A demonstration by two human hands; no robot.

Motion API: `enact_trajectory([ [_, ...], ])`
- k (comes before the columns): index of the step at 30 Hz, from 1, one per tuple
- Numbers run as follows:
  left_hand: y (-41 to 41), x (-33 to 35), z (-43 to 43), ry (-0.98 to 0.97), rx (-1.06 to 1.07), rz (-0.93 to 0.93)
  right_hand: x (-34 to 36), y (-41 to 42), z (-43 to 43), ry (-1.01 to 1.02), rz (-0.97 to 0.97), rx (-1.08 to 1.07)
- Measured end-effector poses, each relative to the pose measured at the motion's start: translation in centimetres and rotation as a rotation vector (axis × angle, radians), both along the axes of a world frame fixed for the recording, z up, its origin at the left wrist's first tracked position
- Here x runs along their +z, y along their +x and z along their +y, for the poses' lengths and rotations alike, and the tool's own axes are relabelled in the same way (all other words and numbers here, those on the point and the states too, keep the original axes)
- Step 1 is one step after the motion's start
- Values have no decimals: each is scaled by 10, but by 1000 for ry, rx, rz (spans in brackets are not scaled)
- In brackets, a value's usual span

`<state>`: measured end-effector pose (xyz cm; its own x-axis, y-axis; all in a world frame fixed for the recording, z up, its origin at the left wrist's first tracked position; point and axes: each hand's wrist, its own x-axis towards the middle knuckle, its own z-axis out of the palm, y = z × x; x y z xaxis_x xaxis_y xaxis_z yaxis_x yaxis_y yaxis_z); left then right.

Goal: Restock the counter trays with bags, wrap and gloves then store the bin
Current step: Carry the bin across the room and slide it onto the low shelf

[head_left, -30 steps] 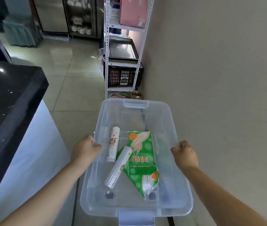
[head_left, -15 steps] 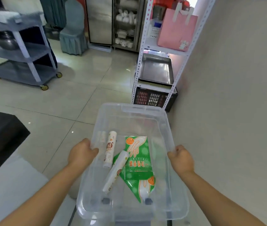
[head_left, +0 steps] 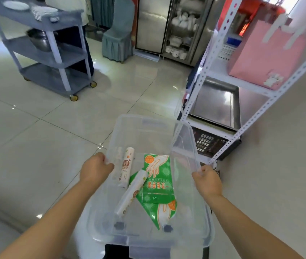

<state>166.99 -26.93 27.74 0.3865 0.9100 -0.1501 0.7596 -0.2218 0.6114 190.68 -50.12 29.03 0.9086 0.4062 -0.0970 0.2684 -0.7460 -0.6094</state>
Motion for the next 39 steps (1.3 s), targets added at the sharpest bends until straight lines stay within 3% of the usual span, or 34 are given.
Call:
enact_trajectory([
  [4, 48, 2, 78, -53, 3, -5, 3, 46, 77, -88, 16, -8],
  [30, 324, 16, 495, 8, 186, 93, -14, 368, 547, -35, 63, 213],
  [39, 425, -5, 654, -7, 98, 52, -28, 454, 684, -61, 45, 111],
])
